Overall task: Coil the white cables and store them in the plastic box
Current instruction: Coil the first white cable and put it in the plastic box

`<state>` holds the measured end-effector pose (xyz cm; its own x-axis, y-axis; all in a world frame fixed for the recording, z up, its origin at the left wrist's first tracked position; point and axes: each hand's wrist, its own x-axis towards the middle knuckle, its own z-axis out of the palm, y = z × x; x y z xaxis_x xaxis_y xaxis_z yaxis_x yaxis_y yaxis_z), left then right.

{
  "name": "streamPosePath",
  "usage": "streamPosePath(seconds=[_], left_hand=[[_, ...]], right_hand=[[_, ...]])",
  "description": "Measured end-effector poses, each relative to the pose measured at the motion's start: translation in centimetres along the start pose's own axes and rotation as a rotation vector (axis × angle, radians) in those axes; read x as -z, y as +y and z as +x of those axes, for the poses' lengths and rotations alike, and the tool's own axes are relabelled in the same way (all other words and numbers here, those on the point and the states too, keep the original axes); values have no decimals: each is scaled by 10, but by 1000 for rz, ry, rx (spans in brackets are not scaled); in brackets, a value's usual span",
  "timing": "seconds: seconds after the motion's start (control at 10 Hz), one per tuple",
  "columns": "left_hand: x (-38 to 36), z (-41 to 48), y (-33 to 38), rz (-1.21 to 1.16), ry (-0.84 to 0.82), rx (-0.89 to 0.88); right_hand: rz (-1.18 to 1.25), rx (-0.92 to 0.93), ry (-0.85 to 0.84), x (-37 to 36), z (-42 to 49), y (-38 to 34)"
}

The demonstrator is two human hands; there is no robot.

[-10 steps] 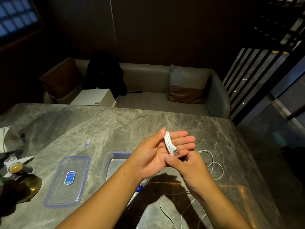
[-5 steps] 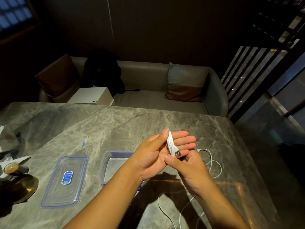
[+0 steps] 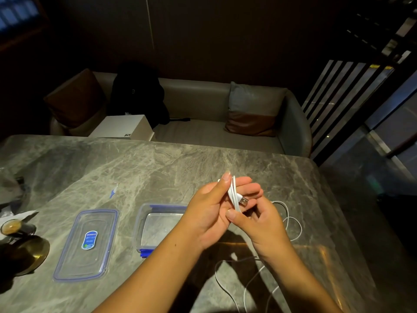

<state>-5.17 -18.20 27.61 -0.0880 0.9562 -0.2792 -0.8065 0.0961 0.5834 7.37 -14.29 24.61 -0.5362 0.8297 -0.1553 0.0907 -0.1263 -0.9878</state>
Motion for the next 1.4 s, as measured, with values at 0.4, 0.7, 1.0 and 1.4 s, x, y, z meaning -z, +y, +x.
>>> streamPosePath(seconds=[0.4,0.7,1.0,1.4], left_hand=[[7,3,9,143,-7,51],[21,5,16,313,-32,133],[28,1,13,417,51,110],[40,2,12,375,61,79]], right_hand=[[-40,57,3,-2,-5,-5],[-223,161,11,5,-8,-9],[-570,284,36,15,-2,-4],[-406,144,-11,16,-1,-3]])
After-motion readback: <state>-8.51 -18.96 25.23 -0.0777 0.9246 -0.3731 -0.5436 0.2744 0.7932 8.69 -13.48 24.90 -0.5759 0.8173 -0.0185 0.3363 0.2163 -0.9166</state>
